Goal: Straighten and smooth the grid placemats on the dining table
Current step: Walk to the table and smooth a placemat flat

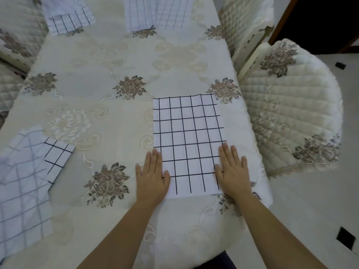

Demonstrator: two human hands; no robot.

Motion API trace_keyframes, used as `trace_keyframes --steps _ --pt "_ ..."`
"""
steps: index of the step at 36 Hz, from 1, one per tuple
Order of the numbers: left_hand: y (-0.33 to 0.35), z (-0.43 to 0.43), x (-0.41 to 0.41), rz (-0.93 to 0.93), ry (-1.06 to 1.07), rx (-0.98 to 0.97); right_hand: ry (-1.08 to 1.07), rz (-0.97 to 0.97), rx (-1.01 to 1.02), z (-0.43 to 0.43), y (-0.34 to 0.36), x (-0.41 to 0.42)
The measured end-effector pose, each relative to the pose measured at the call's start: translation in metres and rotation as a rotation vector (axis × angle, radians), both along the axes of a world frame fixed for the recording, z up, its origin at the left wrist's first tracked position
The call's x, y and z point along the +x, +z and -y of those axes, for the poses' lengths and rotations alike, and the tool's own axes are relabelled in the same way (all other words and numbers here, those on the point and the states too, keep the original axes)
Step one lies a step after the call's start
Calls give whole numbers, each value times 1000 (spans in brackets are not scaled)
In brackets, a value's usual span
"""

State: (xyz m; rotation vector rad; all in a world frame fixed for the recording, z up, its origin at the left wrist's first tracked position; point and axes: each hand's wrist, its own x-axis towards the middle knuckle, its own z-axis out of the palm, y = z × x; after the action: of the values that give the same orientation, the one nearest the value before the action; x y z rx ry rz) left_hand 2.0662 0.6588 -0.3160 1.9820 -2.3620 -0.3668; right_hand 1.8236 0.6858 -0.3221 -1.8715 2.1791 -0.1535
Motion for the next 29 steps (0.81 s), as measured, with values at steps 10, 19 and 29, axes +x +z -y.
trace_keyframes --steps 10,19,29 --pt "1 1 -2 26 16 -7 -47 -2 4 -1 3 -7" --pt "3 10 -3 27 -12 -6 -64 9 0 0 5 -6" --pt "14 36 -27 32 -106 -27 -50 39 -136 37 24 43"
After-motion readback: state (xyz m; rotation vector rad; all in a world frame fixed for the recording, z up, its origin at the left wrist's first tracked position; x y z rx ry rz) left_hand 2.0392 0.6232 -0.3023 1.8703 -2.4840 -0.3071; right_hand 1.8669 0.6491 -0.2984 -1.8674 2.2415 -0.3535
